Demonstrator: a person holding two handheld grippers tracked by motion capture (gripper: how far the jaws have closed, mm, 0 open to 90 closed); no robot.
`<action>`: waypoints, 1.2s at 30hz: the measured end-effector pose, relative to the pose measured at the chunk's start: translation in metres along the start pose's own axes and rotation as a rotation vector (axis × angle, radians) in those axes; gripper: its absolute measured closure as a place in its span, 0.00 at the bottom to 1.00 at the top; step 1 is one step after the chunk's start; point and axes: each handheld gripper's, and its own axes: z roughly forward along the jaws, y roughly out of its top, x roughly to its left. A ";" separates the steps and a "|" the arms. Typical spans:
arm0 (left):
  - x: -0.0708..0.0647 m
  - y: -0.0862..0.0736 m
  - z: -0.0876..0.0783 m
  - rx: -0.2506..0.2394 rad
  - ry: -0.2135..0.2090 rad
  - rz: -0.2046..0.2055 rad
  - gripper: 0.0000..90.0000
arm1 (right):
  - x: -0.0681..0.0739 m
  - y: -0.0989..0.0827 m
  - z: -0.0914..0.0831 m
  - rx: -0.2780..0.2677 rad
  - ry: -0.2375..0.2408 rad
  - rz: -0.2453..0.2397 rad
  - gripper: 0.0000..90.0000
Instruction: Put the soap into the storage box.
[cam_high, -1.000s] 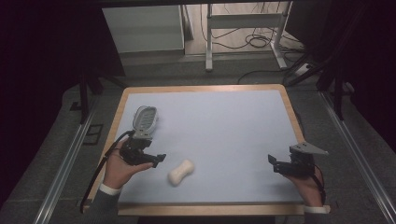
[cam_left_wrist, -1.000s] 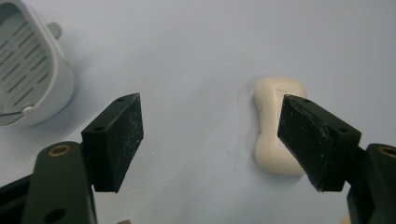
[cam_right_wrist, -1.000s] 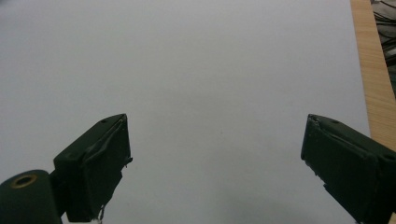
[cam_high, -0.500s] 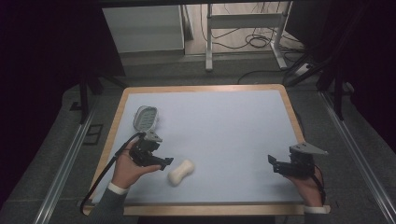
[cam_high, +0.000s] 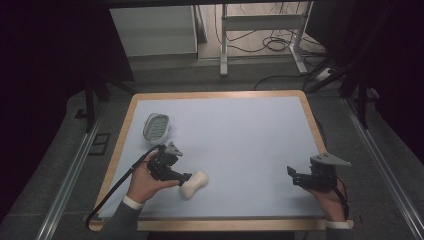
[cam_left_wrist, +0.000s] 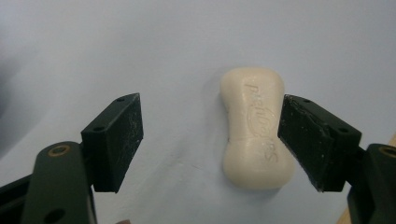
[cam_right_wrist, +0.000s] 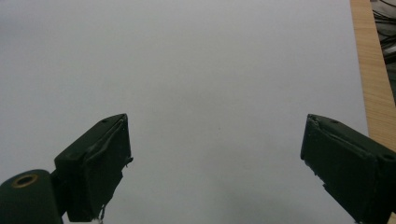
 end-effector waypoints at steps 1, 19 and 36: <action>-0.003 0.001 0.002 0.007 -0.003 0.006 0.25 | 0.000 0.000 0.000 -0.001 0.000 0.000 0.09; -0.020 0.001 0.024 0.065 -0.051 0.025 0.25 | 0.001 -0.001 0.000 -0.001 0.003 -0.013 0.09; -0.033 0.002 0.054 0.170 -0.026 0.041 0.36 | -0.003 -0.002 -0.001 -0.002 -0.009 -0.004 0.09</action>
